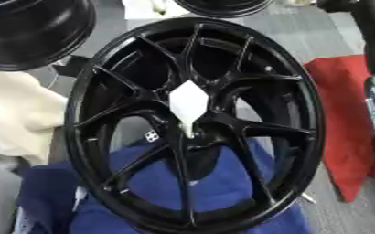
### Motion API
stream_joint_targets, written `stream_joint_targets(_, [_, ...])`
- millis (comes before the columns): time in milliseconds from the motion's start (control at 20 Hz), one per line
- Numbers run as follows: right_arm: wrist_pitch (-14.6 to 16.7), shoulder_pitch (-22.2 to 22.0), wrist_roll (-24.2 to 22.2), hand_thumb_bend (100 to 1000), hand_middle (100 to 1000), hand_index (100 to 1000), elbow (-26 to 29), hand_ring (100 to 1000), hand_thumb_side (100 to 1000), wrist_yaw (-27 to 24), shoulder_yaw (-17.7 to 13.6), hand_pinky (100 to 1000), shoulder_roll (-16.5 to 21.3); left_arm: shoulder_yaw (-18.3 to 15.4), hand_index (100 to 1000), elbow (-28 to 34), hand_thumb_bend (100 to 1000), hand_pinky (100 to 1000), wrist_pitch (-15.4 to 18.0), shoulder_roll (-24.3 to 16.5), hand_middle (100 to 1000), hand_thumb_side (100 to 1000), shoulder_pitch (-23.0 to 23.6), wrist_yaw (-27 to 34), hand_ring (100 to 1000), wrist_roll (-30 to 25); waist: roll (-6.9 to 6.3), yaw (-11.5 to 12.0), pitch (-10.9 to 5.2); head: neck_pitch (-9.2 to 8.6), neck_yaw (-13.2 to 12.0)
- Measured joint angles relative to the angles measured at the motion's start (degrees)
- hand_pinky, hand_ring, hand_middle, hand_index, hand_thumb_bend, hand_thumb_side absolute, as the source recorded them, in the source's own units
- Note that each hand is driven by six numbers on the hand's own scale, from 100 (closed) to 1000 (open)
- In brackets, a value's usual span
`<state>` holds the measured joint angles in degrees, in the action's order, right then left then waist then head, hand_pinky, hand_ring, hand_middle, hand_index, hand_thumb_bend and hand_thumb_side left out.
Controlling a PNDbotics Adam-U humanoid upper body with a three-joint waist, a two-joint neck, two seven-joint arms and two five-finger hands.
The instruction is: Pull the pin out of the wheel hub.
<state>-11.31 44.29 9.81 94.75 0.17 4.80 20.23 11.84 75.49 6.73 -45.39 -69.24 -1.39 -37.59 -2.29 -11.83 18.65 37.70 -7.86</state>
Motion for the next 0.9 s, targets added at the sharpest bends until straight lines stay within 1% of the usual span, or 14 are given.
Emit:
stream_joint_targets(150, [0.0,-0.2,0.0,100,568,699,0.0,576,725,0.3,-0.4,682,0.8,-5.2,286,-1.9,100,647,-0.3,-5.4,213,100,5.1,0.8,500,4.5,0.17,0.9,-0.17,0.29,0.7])
stream_joint_targets(350, [0.0,-0.5,0.3,100,569,699,0.0,577,724,0.6,-1.2,682,1.6,-11.7,302,-2.9,100,646,-0.2,-12.9,227,100,15.1,3.2,503,10.6,0.84,2.3,-0.61,0.55,1.7])
stream_joint_targets(400, [0.0,-0.5,0.4,100,569,700,0.0,578,724,0.7,-1.3,683,1.8,-13.1,332,-3.0,100,653,-0.1,-14.4,253,100,17.6,4.0,512,12.0,1.01,2.5,-0.76,0.57,1.8])
stream_joint_targets(500, [0.0,-0.6,0.6,100,570,700,0.0,578,724,0.8,-1.7,683,1.8,-15.4,375,-3.0,100,663,0.0,-16.8,291,100,22.4,5.6,526,14.4,1.22,3.1,-1.04,0.61,2.1])
stream_joint_targets(550, [0.0,-0.7,0.7,100,570,700,0.0,578,724,0.9,-1.8,683,1.8,-16.4,379,-3.1,100,664,0.0,-17.7,294,100,24.8,6.0,527,15.5,1.35,3.3,-1.14,0.63,2.3])
stream_joint_targets(650, [0.0,-0.7,0.9,100,570,700,0.1,579,724,1.1,-2.0,683,1.8,-18.0,408,-3.1,100,670,-0.1,-18.9,322,100,29.2,6.7,539,17.2,1.68,3.7,-1.3,0.76,2.5])
stream_joint_targets(700, [0.1,-0.7,1.0,100,570,700,0.1,579,723,1.2,-2.2,683,1.8,-18.6,459,-3.1,100,686,-0.1,-19.2,383,100,30.9,7.0,567,17.9,1.83,3.8,-1.36,0.78,2.6])
stream_joint_targets(750, [0.1,-0.7,1.0,100,570,700,0.1,579,723,1.2,-2.3,683,1.8,-19.2,469,-3.1,100,690,-0.2,-19.2,396,100,32.5,7.4,573,18.5,2.02,3.9,-1.39,0.8,2.7])
stream_joint_targets(800, [0.0,-0.7,1.1,100,570,701,0.1,579,723,1.3,-2.4,683,1.8,-19.7,524,-3.1,100,720,-0.2,-19.2,453,100,33.9,7.8,614,19.0,2.13,3.9,-1.39,0.84,2.8])
stream_joint_targets(850, [0.1,-0.7,1.1,100,571,701,0.2,579,731,1.3,-2.5,684,1.8,-20.0,546,-3.0,100,742,-0.2,-19.2,479,100,35.3,8.1,636,19.1,2.27,3.9,-1.39,0.92,2.9])
stream_joint_targets(900, [0.0,-0.6,1.2,100,570,701,0.3,579,722,1.4,-2.6,684,1.8,-20.2,673,-2.8,100,773,-0.2,-19.2,603,164,36.7,8.5,729,18.9,2.4,3.9,-1.39,0.94,3.0])
